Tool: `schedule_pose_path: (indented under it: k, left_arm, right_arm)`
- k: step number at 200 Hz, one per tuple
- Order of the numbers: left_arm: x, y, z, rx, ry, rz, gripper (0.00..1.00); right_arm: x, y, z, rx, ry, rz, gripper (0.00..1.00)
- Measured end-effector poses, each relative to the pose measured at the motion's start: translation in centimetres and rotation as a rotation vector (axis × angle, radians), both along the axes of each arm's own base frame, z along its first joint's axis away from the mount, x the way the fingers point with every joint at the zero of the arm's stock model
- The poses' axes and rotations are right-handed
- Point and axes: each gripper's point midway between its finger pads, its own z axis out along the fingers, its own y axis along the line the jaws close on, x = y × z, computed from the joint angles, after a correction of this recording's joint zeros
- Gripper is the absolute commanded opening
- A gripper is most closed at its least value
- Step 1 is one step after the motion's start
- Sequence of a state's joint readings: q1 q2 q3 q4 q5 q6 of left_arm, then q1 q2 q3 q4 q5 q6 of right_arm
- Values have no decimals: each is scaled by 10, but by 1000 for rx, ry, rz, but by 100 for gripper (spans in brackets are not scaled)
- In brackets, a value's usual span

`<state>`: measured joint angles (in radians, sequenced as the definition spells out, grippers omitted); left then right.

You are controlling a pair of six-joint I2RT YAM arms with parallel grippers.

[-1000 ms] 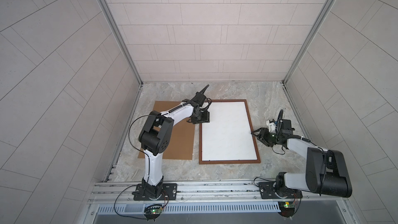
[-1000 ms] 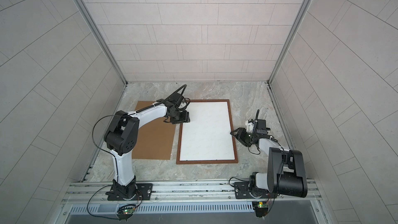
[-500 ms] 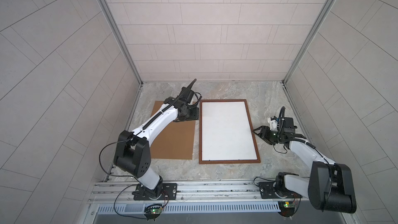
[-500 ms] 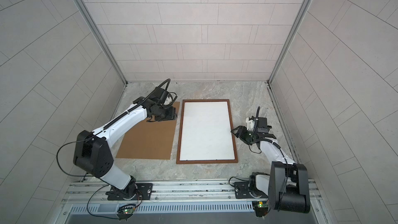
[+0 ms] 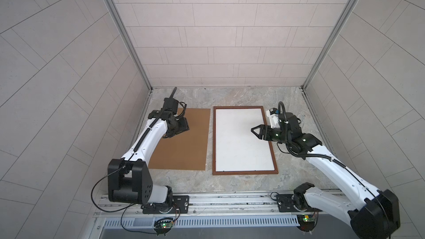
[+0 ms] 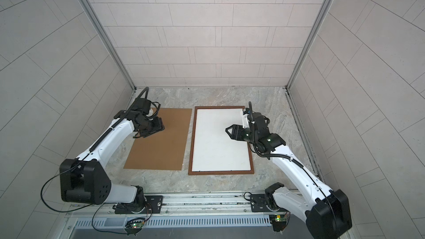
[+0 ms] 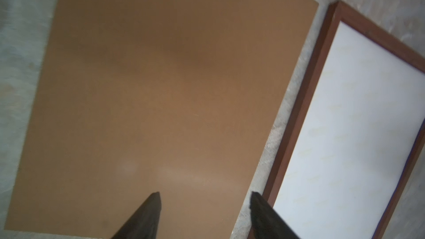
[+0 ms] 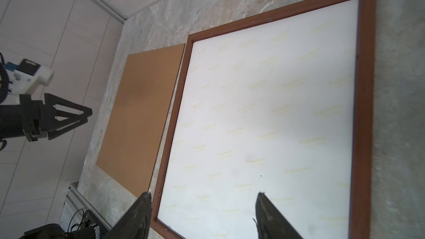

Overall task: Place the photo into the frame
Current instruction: 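Move the left gripper to the cardboard while the right gripper reaches it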

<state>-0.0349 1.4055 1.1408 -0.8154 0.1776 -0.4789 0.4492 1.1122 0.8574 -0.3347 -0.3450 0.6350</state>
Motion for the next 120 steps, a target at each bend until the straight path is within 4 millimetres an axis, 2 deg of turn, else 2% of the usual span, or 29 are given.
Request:
schedule_pose_path:
  k: [21, 53, 73, 85, 97, 120]
  left_arm:
    - [6, 32, -1, -7, -6, 117, 77]
    - [14, 79, -8, -13, -5, 280, 78]
    - [23, 103, -15, -11, -21, 347, 78]
    - [28, 110, -24, 1, -12, 352, 78]
    - [30, 116, -36, 17, 11, 352, 77]
    - [37, 123, -58, 17, 53, 335, 74]
  right_arm:
    - [10, 52, 6, -17, -2, 86, 68]
    - [31, 143, 14, 3, -22, 209, 68]
    - [41, 191, 0, 3, -3, 257, 68]
    - [45, 217, -14, -2, 14, 280, 69]
    - [45, 237, -29, -13, 37, 297, 69]
    - [47, 263, -54, -37, 68, 313, 71]
